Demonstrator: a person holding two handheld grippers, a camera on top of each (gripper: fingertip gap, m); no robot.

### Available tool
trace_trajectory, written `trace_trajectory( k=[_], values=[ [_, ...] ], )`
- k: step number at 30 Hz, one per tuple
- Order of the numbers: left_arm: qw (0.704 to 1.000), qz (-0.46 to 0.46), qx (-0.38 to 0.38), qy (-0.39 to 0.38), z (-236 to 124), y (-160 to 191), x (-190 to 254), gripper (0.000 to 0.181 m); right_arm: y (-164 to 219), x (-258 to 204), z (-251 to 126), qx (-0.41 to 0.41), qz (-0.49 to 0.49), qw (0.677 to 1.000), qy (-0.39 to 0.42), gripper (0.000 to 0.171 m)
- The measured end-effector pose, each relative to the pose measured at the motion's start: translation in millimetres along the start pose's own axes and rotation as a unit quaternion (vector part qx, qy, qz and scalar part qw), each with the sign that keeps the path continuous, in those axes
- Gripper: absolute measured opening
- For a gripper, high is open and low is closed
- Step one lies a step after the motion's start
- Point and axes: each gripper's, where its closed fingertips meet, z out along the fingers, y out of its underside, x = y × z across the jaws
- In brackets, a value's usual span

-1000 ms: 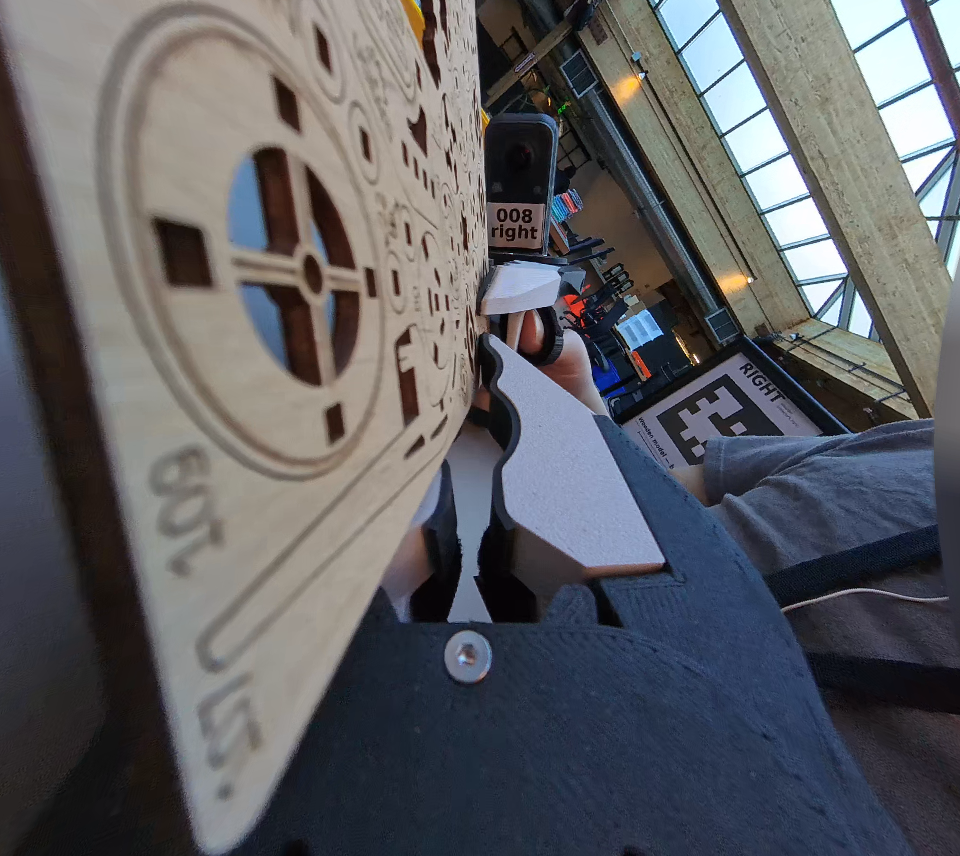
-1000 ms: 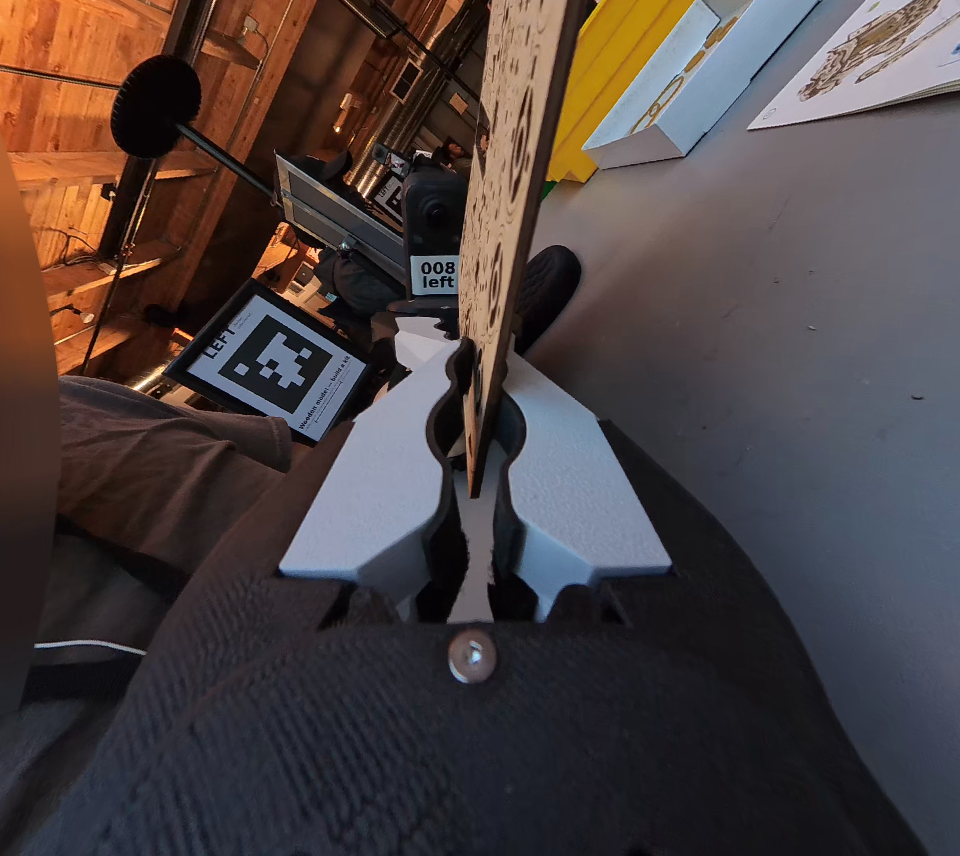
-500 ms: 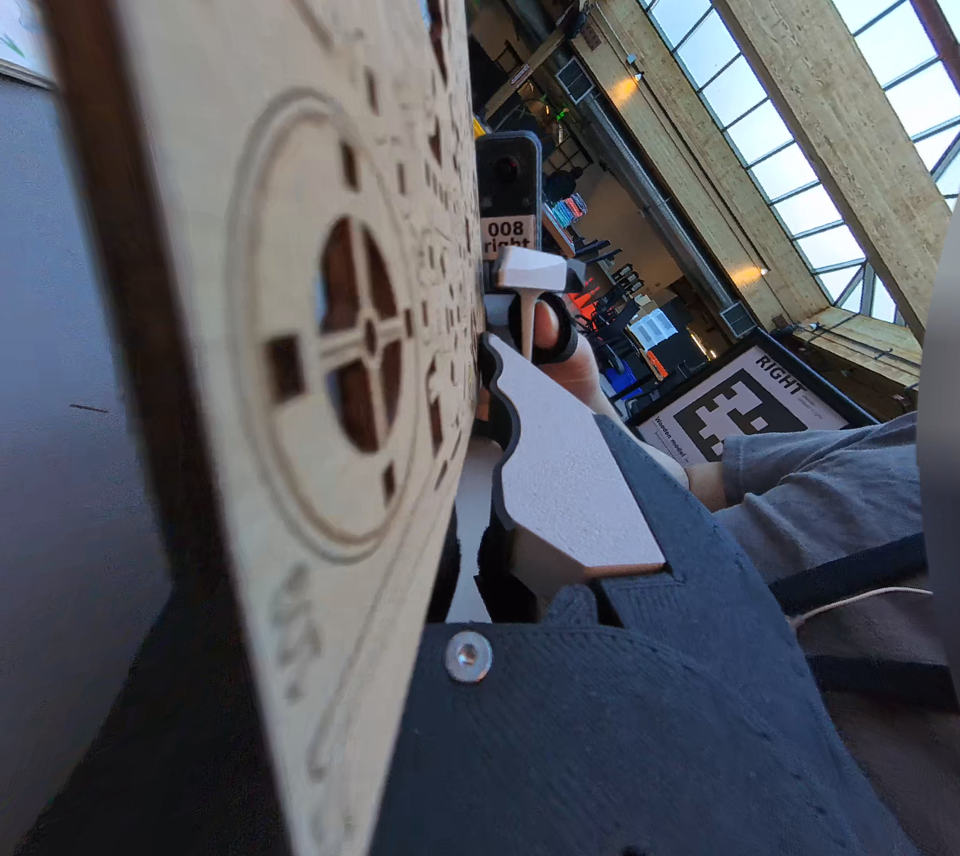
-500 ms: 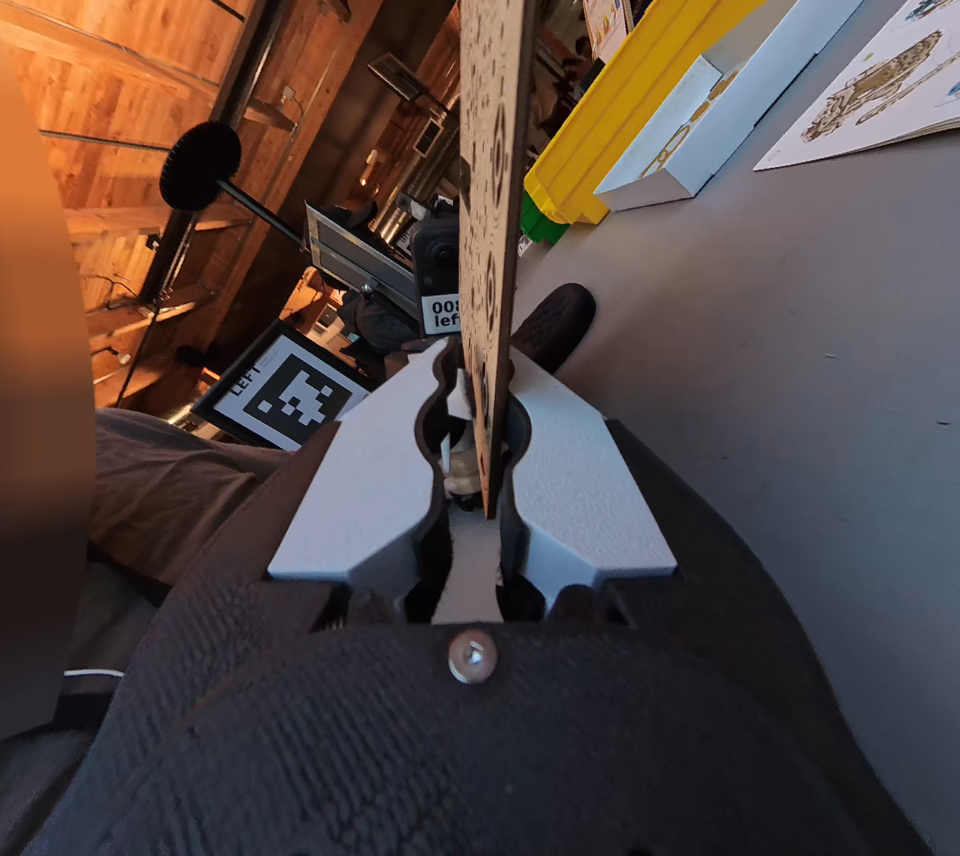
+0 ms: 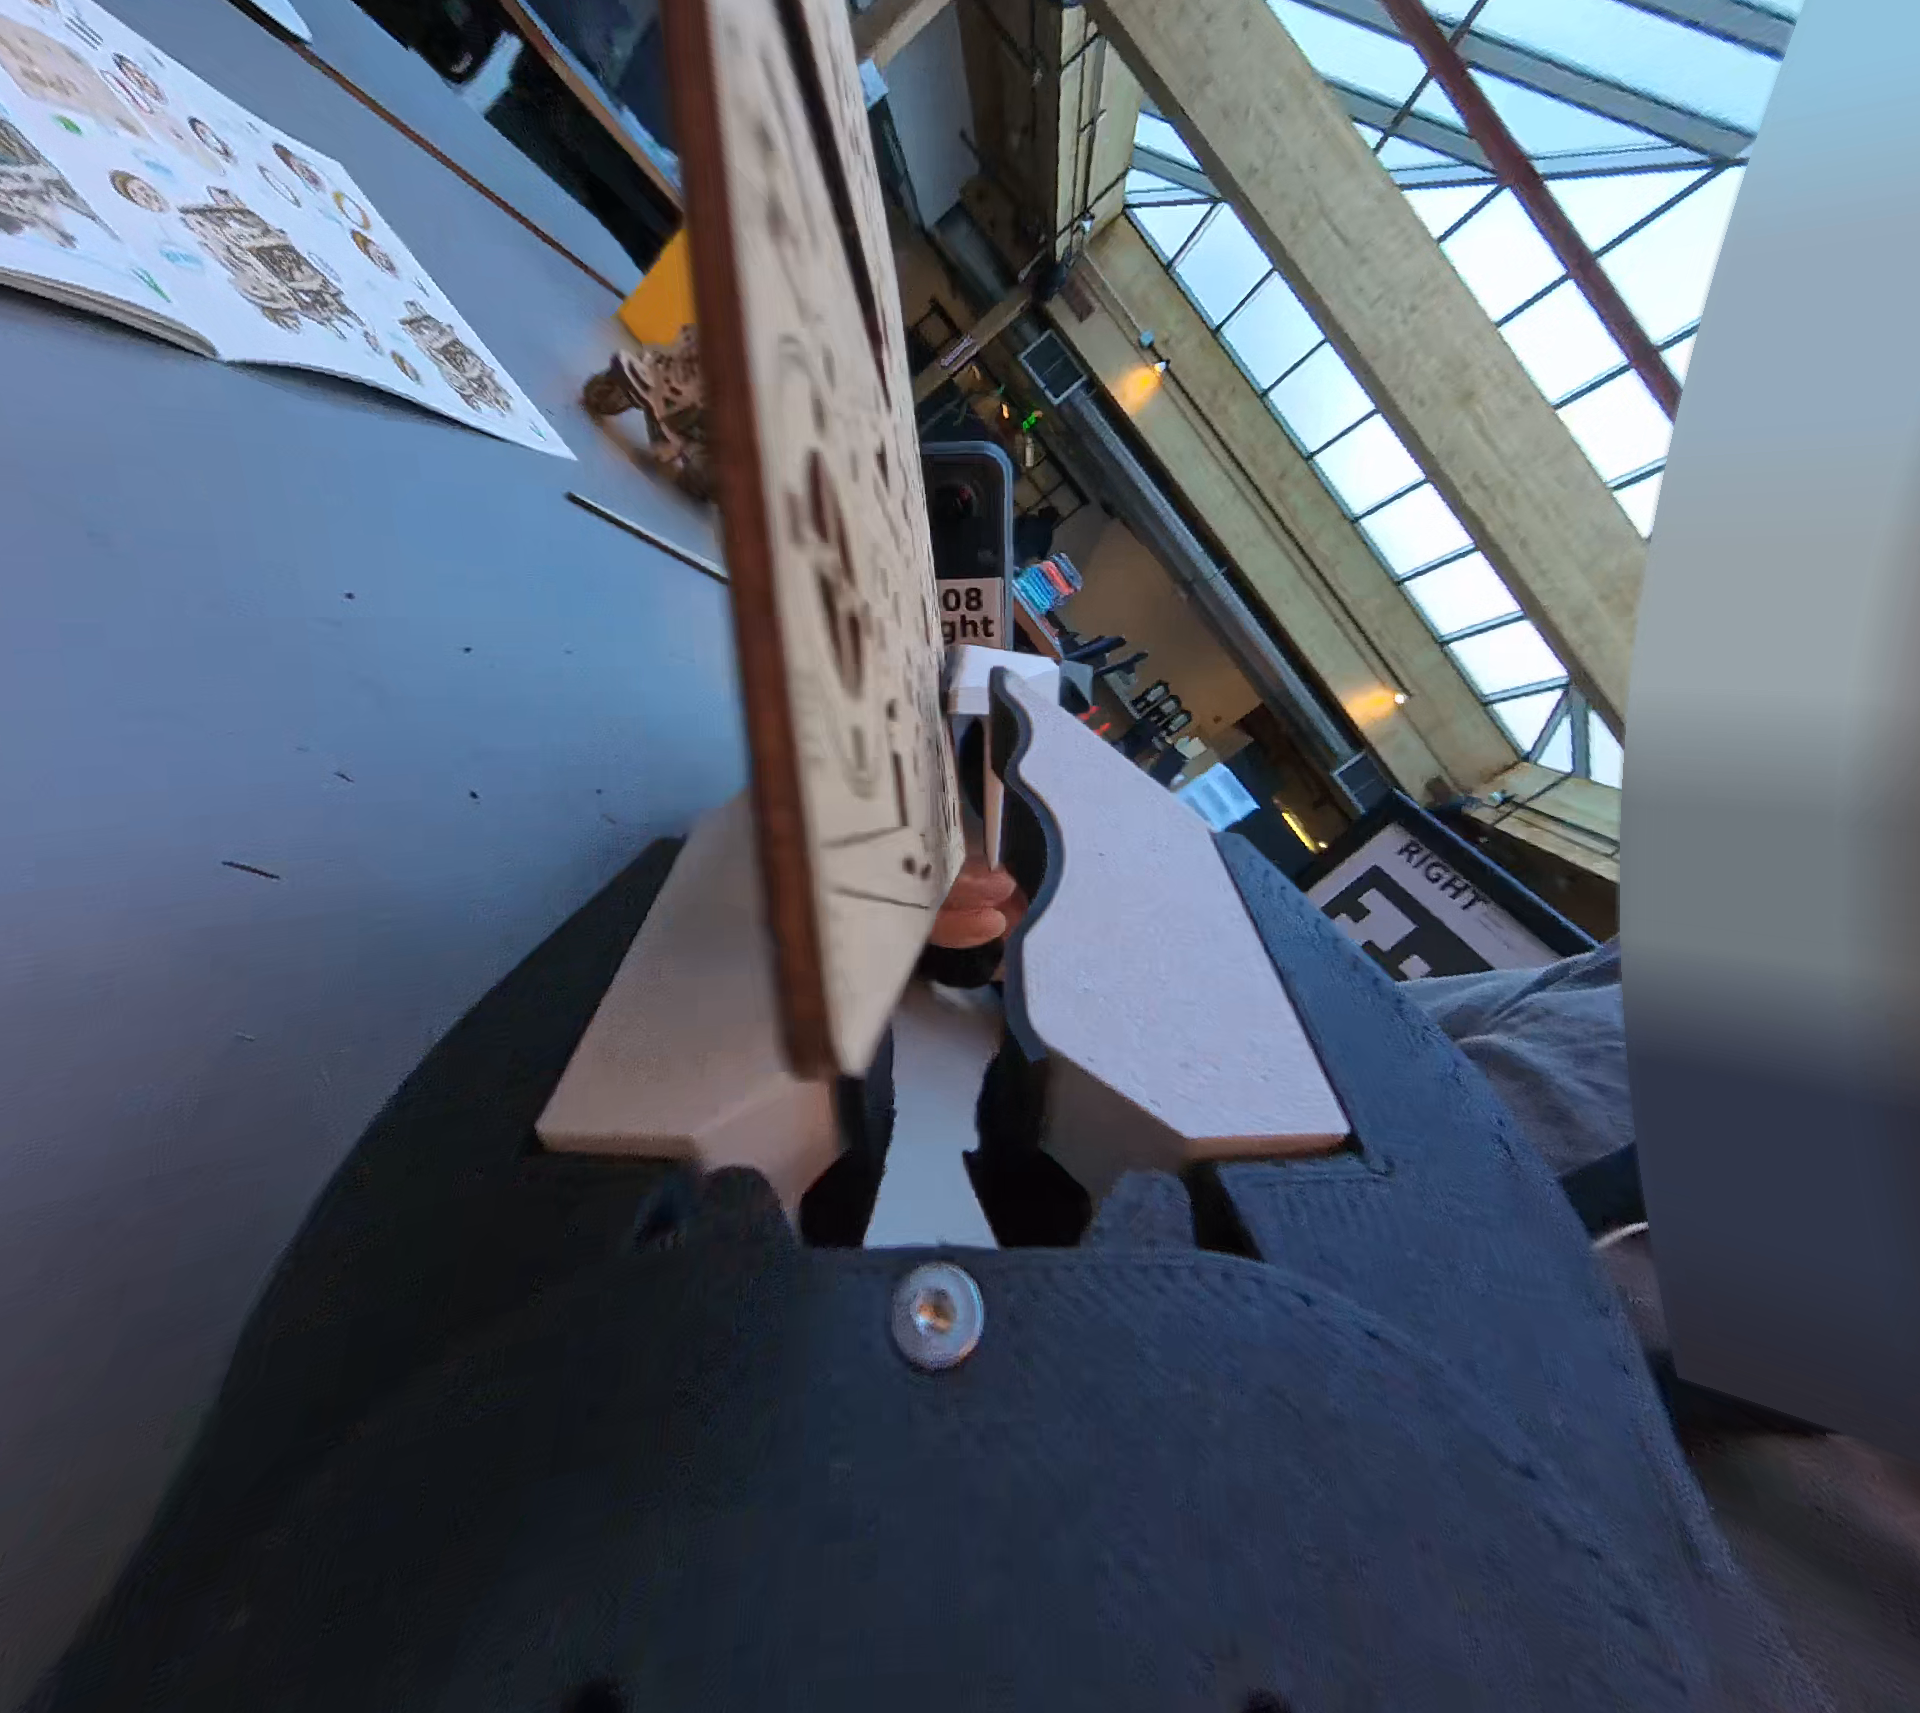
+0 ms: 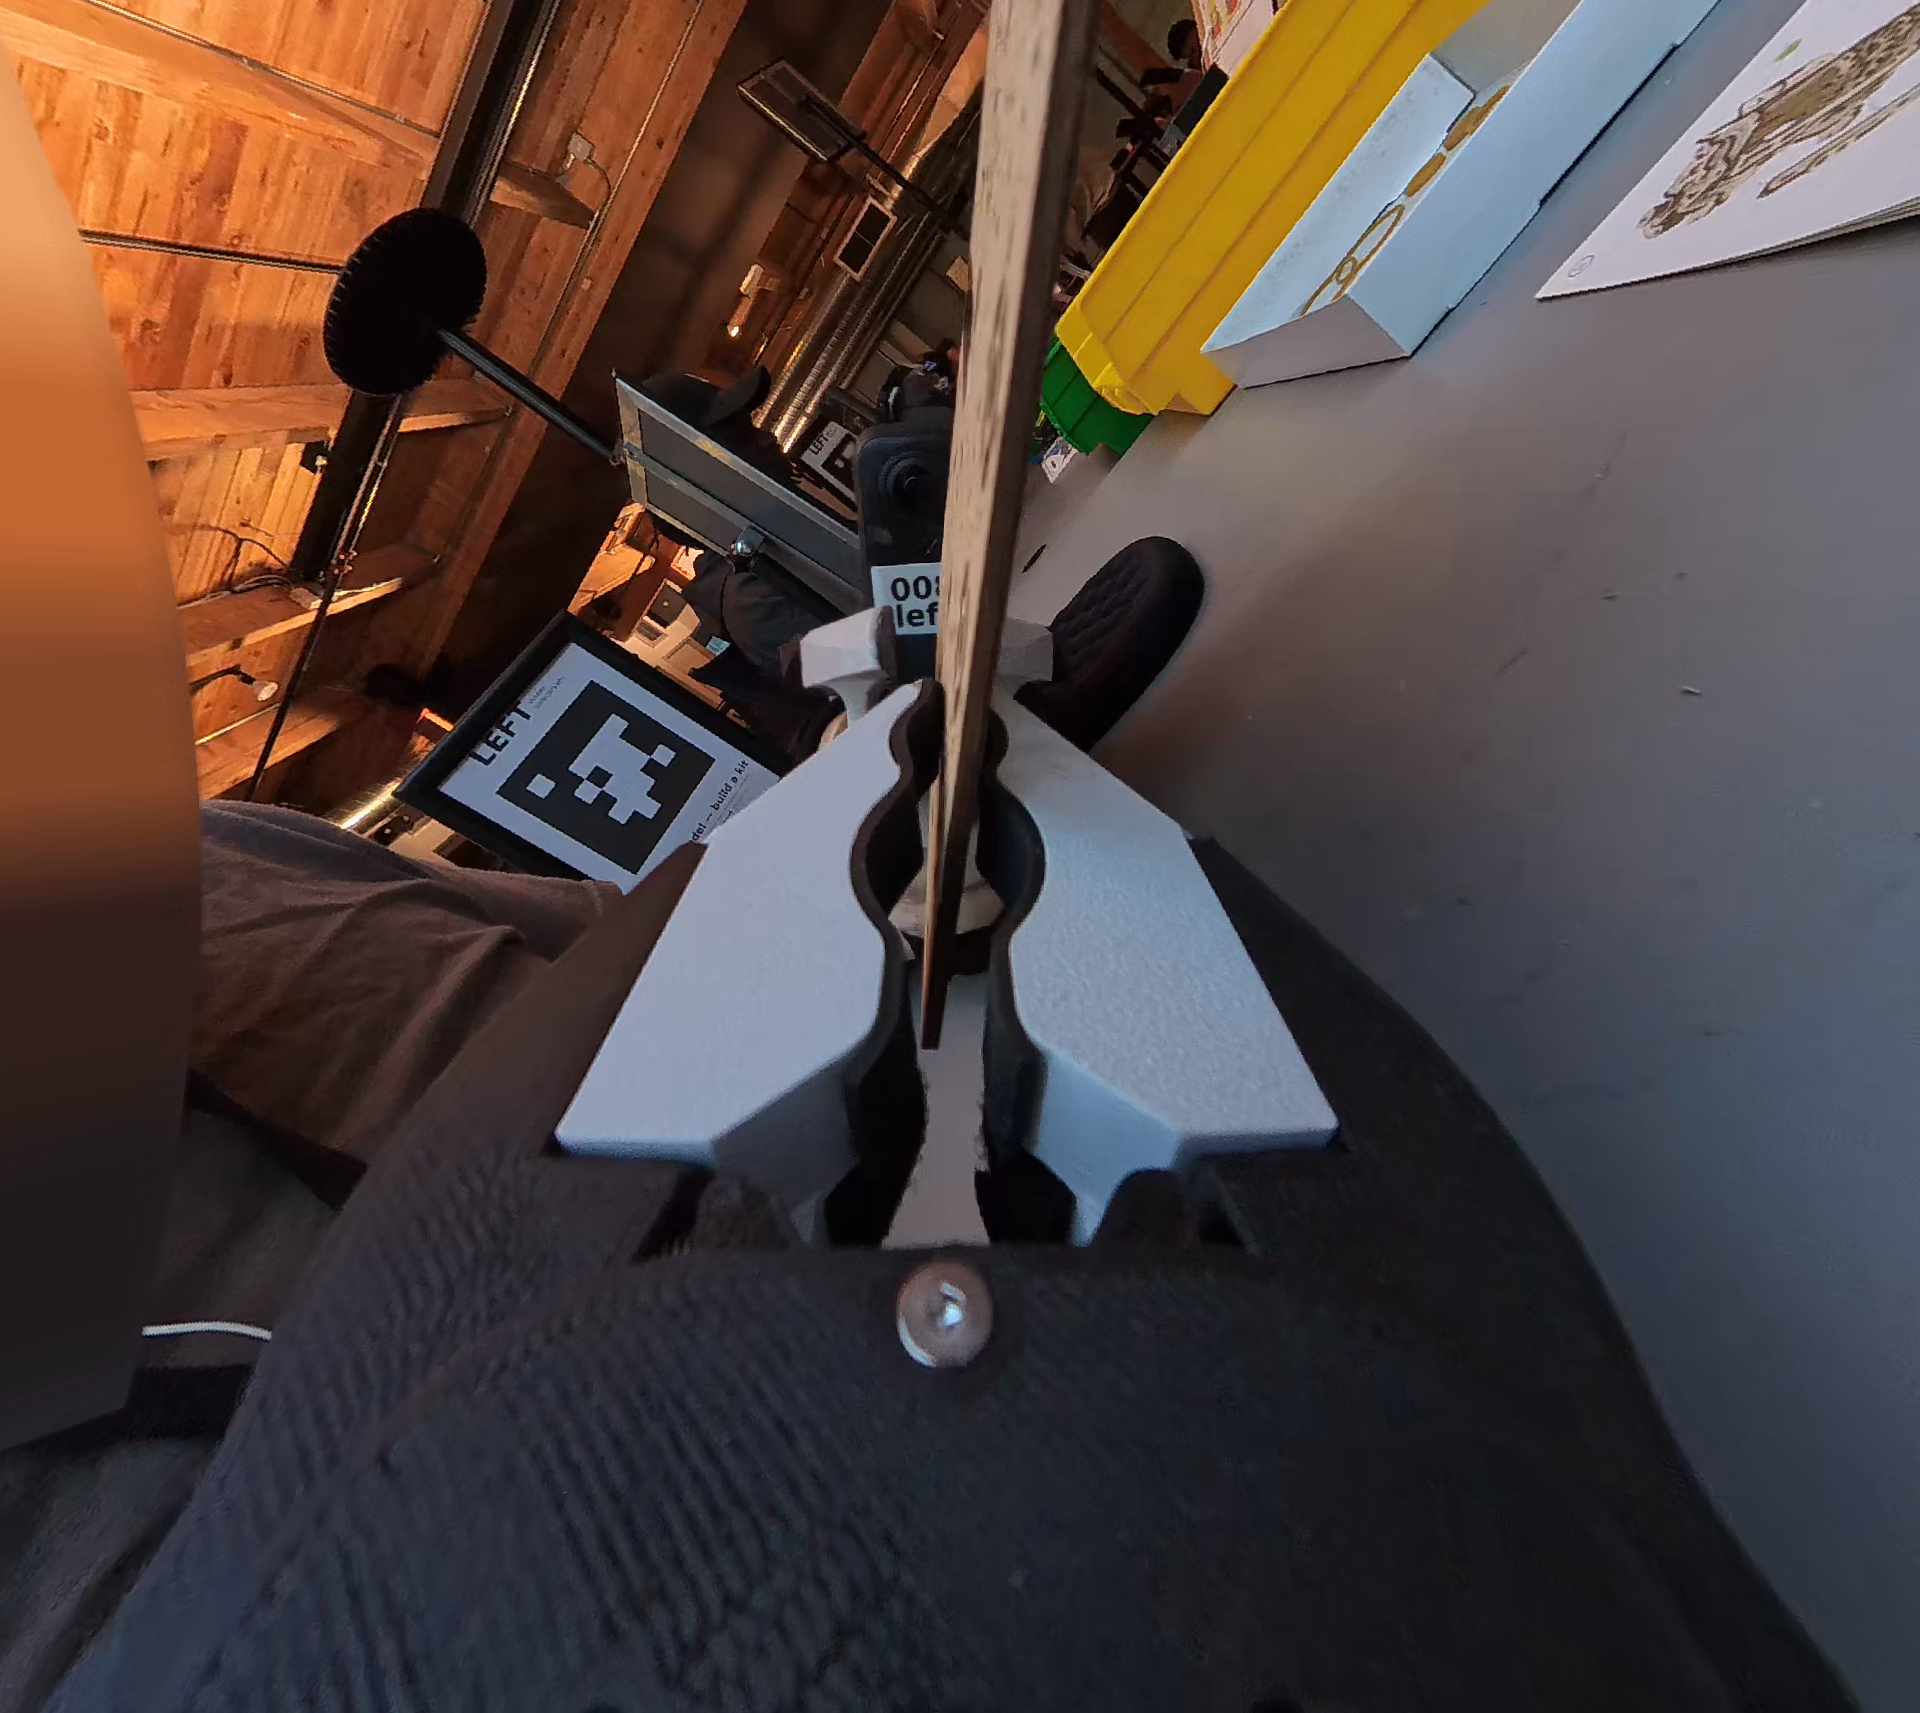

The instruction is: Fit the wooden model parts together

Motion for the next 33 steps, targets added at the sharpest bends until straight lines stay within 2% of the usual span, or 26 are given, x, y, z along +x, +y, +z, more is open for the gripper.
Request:
trace_trajectory(
  k=[2,4,7,10,33],
  values=[
    [1.0,-0.019,-0.005,0.008,-1.4,0.3,-0.7,0.001,1.0,-3.7,1.1,-0.004,0.003,1.0,-0.013,0.002],
    [1.0,-0.006,-0.003,-0.002,-1.5,0.0,-2.0,0.0,-0.9,-2.8,1.7,0.003,-0.006,1.0,-0.008,0.001],
    [1.0,0.007,-0.013,-0.024,0.9,4.2,-6.3,0.0,3.0,1.1,4.8,-0.008,-0.011,1.0,0.009,0.012],
    [0.999,0.015,-0.011,-0.03,0.6,4.0,-6.9,0.0,2.6,1.2,4.8,-0.007,0.001,1.0,0.003,0.002],
    [0.999,0.015,-0.006,-0.04,-0.2,3.2,-9.5,0.0,2.7,4.8,3.3,-0.012,0.037,0.999,-0.002,0.003]
  ],
)
